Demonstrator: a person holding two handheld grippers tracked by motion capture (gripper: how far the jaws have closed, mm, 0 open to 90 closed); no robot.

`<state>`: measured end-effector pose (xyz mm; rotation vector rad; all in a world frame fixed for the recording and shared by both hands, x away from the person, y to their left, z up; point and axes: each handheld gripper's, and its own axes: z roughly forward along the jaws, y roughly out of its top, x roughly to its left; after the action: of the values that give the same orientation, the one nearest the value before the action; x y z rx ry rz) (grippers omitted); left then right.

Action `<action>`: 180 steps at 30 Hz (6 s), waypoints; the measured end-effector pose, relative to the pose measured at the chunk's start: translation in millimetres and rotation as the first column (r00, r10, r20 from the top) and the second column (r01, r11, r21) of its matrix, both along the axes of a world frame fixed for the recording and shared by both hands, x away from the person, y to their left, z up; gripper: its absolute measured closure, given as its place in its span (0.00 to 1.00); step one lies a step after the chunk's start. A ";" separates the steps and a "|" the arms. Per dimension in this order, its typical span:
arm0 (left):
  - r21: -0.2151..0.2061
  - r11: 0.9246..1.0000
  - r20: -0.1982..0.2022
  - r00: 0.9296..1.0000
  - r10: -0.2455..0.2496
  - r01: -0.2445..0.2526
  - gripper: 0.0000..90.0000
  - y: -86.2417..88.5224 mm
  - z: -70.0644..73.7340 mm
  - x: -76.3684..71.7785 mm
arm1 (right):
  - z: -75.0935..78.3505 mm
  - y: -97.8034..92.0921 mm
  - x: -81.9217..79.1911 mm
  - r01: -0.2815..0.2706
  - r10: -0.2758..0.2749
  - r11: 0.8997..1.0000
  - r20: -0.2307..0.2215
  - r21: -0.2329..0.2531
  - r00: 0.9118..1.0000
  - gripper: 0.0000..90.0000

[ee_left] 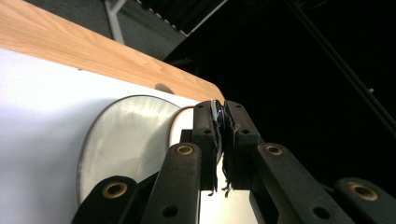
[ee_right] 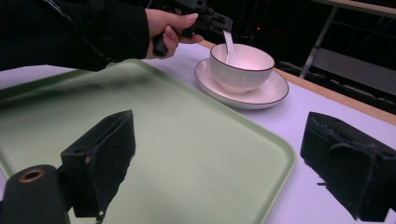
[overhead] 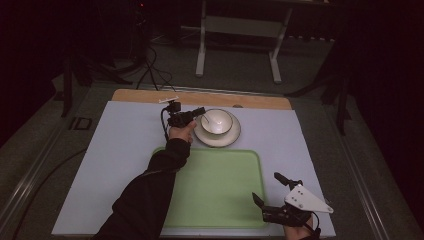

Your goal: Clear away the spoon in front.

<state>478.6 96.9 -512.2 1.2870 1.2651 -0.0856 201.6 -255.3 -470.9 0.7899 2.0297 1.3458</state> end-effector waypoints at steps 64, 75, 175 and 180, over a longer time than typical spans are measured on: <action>0.419 0.871 0.120 0.935 -0.332 0.256 0.94 11.2 181.3 -102.1 | 0.4 2.3 0.4 0.001 -0.001 1.000 0.006 0.002 1.000 0.11; 0.490 0.801 0.057 0.905 -0.422 0.343 0.94 11.0 181.1 -125.6 | -0.4 2.8 1.7 -0.003 0.003 1.000 0.001 -0.002 1.000 0.11; 0.514 0.653 -0.235 0.823 -0.517 0.557 0.99 -18.1 -16.0 -136.1 | -2.0 8.8 2.7 -0.049 0.048 0.999 -0.019 -0.023 0.999 0.14; 0.562 0.625 -0.256 0.833 -0.490 0.541 0.99 -21.3 -20.2 -132.9 | -1.8 8.4 2.2 -0.045 0.045 0.999 -0.016 -0.021 0.999 0.14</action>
<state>345.7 75.7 -532.3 2.2365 0.9647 -0.1405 203.9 -246.9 -472.7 0.7518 2.0822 1.3439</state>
